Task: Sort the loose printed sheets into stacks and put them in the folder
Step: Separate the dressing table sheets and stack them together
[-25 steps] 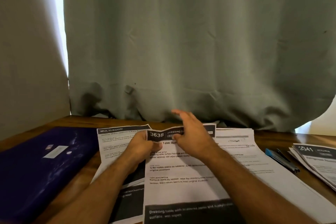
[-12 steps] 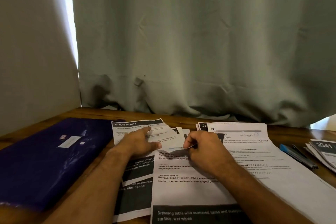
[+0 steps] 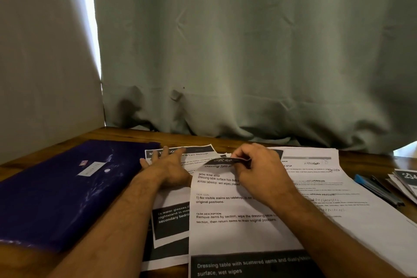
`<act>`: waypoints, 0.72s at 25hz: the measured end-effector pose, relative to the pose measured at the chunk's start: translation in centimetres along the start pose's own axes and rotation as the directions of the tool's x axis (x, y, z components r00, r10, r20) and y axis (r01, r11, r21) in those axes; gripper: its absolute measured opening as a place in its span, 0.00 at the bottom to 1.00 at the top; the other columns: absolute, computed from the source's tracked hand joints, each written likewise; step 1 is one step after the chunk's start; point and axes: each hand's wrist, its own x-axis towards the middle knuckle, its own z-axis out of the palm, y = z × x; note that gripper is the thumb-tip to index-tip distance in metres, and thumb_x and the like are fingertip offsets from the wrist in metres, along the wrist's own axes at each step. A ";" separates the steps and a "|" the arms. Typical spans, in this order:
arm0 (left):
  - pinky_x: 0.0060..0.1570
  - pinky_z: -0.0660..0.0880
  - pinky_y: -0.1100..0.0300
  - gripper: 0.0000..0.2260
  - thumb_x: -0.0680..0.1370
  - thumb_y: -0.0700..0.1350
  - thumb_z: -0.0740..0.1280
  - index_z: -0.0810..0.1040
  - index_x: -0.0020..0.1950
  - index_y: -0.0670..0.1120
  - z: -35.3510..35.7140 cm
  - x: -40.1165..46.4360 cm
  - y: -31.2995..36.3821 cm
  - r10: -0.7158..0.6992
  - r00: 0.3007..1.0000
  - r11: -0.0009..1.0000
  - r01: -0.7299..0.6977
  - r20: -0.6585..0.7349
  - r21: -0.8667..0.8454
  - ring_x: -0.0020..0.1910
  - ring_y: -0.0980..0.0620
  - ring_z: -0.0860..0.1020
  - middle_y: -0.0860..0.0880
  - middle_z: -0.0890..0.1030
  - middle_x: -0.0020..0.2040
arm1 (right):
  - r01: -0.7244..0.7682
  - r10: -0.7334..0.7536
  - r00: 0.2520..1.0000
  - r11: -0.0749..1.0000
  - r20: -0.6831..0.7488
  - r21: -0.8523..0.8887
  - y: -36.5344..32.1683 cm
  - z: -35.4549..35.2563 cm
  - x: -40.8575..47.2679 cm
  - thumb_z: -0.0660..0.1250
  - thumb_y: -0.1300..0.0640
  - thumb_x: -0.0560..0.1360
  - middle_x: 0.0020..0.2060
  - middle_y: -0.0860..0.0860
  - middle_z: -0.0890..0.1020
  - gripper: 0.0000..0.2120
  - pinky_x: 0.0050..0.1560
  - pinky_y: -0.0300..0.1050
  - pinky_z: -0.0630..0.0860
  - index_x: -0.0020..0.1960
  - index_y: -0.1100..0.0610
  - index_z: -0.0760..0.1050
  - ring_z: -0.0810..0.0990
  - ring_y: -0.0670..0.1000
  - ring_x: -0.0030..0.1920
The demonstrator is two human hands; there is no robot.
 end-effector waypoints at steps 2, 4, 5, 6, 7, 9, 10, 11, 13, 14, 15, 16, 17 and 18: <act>0.71 0.34 0.29 0.47 0.67 0.70 0.72 0.51 0.80 0.66 -0.1 -0.1 -0.3 0.025 0.993 0.999 -0.030 0.120 0.036 0.81 0.41 0.47 0.51 0.51 0.83 | -0.017 0.018 0.997 1.000 0.075 -0.004 -0.1 0.6 -0.2 0.71 0.60 0.74 0.44 0.40 0.77 0.13 0.45 0.31 0.72 0.40 0.43 0.76 0.76 0.41 0.45; 0.72 0.33 0.30 0.43 0.67 0.70 0.72 0.58 0.78 0.65 -0.1 -0.1 -0.2 0.030 0.989 1.000 -0.030 0.144 -0.004 0.80 0.41 0.54 0.51 0.60 0.81 | -0.045 0.046 0.989 0.999 0.143 -0.012 -0.1 1.2 -0.5 0.71 0.62 0.72 0.44 0.40 0.78 0.13 0.41 0.31 0.74 0.39 0.44 0.77 0.77 0.41 0.44; 0.73 0.35 0.31 0.41 0.67 0.70 0.73 0.63 0.77 0.64 -0.2 -0.2 -0.2 0.023 0.997 0.998 -0.018 0.074 -0.063 0.79 0.41 0.57 0.50 0.64 0.79 | -0.052 0.054 0.986 0.999 0.159 -0.013 -0.1 1.2 -0.5 0.71 0.62 0.72 0.43 0.40 0.78 0.13 0.40 0.31 0.74 0.39 0.45 0.77 0.78 0.41 0.43; 0.75 0.40 0.33 0.40 0.66 0.70 0.73 0.66 0.75 0.62 -0.1 -0.1 -0.1 0.001 0.999 0.993 -0.005 -0.040 -0.121 0.78 0.41 0.60 0.49 0.66 0.78 | -0.056 0.058 0.984 0.998 0.168 -0.016 -0.1 1.3 -0.6 0.71 0.63 0.71 0.44 0.40 0.78 0.13 0.40 0.31 0.74 0.39 0.45 0.78 0.78 0.41 0.44; 0.77 0.47 0.35 0.41 0.65 0.69 0.74 0.67 0.75 0.59 0.0 -0.1 0.0 -0.035 0.987 0.988 0.011 -0.155 -0.154 0.77 0.41 0.62 0.47 0.68 0.76 | -0.055 0.058 0.983 0.998 0.176 -0.023 0.0 1.3 -0.6 0.71 0.63 0.71 0.44 0.40 0.78 0.13 0.41 0.31 0.74 0.39 0.45 0.77 0.77 0.41 0.44; 0.75 0.60 0.39 0.48 0.63 0.70 0.76 0.63 0.77 0.55 0.4 -0.2 0.2 -0.123 0.965 0.982 0.084 -0.233 -0.172 0.75 0.38 0.63 0.42 0.66 0.76 | -0.049 0.055 0.980 0.998 0.193 -0.039 0.0 1.3 -0.7 0.71 0.63 0.71 0.45 0.40 0.78 0.14 0.40 0.30 0.73 0.38 0.44 0.76 0.77 0.41 0.45; 0.74 0.62 0.39 0.52 0.61 0.70 0.77 0.60 0.79 0.53 0.6 -0.3 0.4 -0.161 0.968 0.978 0.131 -0.194 -0.163 0.75 0.37 0.62 0.41 0.64 0.77 | -0.047 0.055 0.979 0.998 0.198 -0.044 0.0 1.3 -0.7 0.71 0.63 0.72 0.46 0.40 0.78 0.14 0.40 0.29 0.72 0.38 0.44 0.76 0.77 0.41 0.45; 0.73 0.63 0.40 0.55 0.60 0.70 0.77 0.57 0.79 0.53 0.7 -0.4 0.6 -0.186 0.971 0.976 0.166 -0.147 -0.141 0.76 0.37 0.61 0.40 0.62 0.78 | -0.044 0.053 0.979 0.998 0.199 -0.048 0.0 1.3 -0.7 0.71 0.62 0.72 0.46 0.41 0.78 0.14 0.40 0.28 0.72 0.38 0.43 0.75 0.77 0.41 0.45; 0.72 0.64 0.41 0.57 0.60 0.69 0.79 0.54 0.80 0.52 0.7 -0.6 1.0 -0.212 0.968 0.972 0.195 -0.134 -0.135 0.76 0.36 0.61 0.39 0.60 0.78 | -0.035 0.042 0.982 0.999 0.185 -0.042 0.0 1.3 -0.7 0.70 0.62 0.73 0.47 0.40 0.77 0.14 0.41 0.28 0.71 0.38 0.43 0.76 0.77 0.41 0.45; 0.72 0.64 0.41 0.57 0.60 0.67 0.80 0.54 0.80 0.51 0.6 -0.7 1.1 -0.224 0.961 0.966 0.197 -0.162 -0.167 0.76 0.36 0.60 0.39 0.59 0.78 | -0.029 0.034 0.985 0.999 0.170 -0.031 0.0 1.3 -0.6 0.70 0.61 0.74 0.47 0.40 0.77 0.13 0.42 0.29 0.71 0.39 0.43 0.76 0.76 0.41 0.46; 0.72 0.64 0.41 0.56 0.61 0.65 0.81 0.55 0.80 0.49 0.5 -0.8 1.1 -0.239 0.950 0.958 0.198 -0.199 -0.207 0.76 0.37 0.60 0.39 0.59 0.78 | -0.024 0.026 0.988 1.000 0.150 -0.016 0.0 1.3 -0.6 0.70 0.61 0.74 0.47 0.40 0.77 0.12 0.44 0.30 0.72 0.41 0.43 0.77 0.76 0.41 0.46; 0.72 0.64 0.42 0.55 0.62 0.62 0.81 0.56 0.79 0.48 0.3 -0.8 1.1 -0.257 0.938 0.949 0.199 -0.234 -0.244 0.75 0.37 0.60 0.38 0.60 0.77 | -0.022 0.022 0.992 1.000 0.127 0.002 0.0 1.3 -0.5 0.70 0.60 0.75 0.47 0.41 0.77 0.11 0.46 0.31 0.73 0.42 0.43 0.77 0.76 0.41 0.46; 0.71 0.65 0.43 0.53 0.63 0.60 0.82 0.56 0.78 0.46 0.1 -0.8 1.1 -0.271 0.926 0.941 0.199 -0.262 -0.273 0.74 0.37 0.61 0.38 0.62 0.76 | -0.023 0.021 0.995 0.999 0.103 0.024 0.0 1.4 -0.5 0.70 0.59 0.75 0.47 0.41 0.78 0.10 0.48 0.32 0.74 0.43 0.44 0.78 0.77 0.41 0.47; 0.70 0.66 0.44 0.51 0.64 0.57 0.82 0.58 0.77 0.45 0.0 -0.8 1.0 -0.282 0.918 0.933 0.195 -0.279 -0.301 0.73 0.37 0.64 0.38 0.65 0.74 | -0.024 0.020 0.997 0.999 0.079 0.045 -0.1 1.4 -0.5 0.71 0.58 0.75 0.47 0.41 0.78 0.08 0.49 0.32 0.74 0.44 0.44 0.78 0.77 0.41 0.47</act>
